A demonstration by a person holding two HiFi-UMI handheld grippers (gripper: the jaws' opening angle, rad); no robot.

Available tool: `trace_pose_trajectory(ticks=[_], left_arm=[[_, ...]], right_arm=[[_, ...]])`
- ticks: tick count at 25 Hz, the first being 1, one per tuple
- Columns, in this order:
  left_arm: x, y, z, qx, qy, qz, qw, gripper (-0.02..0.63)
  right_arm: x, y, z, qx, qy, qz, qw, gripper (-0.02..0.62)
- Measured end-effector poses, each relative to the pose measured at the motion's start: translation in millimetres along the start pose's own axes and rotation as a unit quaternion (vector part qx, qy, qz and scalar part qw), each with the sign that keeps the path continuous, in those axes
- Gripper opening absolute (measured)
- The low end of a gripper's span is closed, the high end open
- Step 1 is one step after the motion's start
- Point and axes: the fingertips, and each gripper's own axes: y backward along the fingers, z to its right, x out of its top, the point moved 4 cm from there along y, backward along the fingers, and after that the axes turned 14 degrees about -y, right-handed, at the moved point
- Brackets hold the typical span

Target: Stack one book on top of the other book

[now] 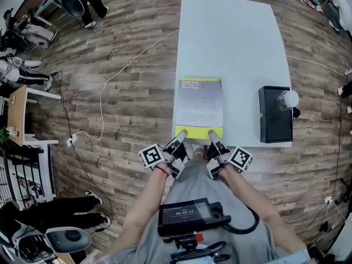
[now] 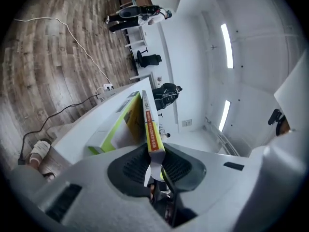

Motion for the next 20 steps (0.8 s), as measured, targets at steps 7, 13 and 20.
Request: trace_pose_trajectory(ticks=[7,13,20], left_arm=[[-5,1,-17,0.018,0.003,-0.011,0.9998,0.078],[-9,2,-28,0.045,0.018,-0.031,0.9983,0.078],[-7,3,-32,0.089,0.031,-0.067,0.9933,0.084]], right_arm=[[-3,-4,7,-0.025,-0.008,-0.024,0.999,0.08],[-2,-4,10,-0.048,-0.021,-0.034,0.998,0.08],[-7,-5,1,-0.07,-0.043,-0.059,0.995,0.094]])
